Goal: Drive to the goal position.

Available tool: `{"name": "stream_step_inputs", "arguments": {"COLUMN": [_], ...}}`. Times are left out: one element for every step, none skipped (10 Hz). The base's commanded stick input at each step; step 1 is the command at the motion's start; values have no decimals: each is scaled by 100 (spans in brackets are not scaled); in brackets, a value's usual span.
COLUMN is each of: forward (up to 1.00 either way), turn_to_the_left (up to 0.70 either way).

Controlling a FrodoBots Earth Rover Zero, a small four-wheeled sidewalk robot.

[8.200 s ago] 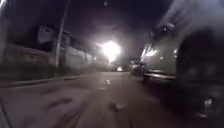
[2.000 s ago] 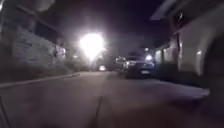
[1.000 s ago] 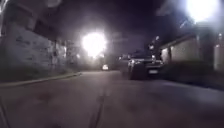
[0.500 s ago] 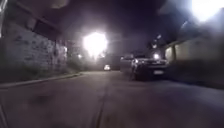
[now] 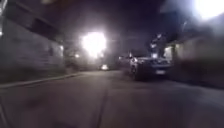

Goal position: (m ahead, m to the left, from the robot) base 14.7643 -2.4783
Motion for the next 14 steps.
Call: {"name": "stream_step_inputs", "arguments": {"forward": [70,70,70,70,70,70,70,70,70,70,70,70,70,70], "turn_to_the_left": [-2,0,0,0,0,0,0,0,0,0,0,0,0,0]}}
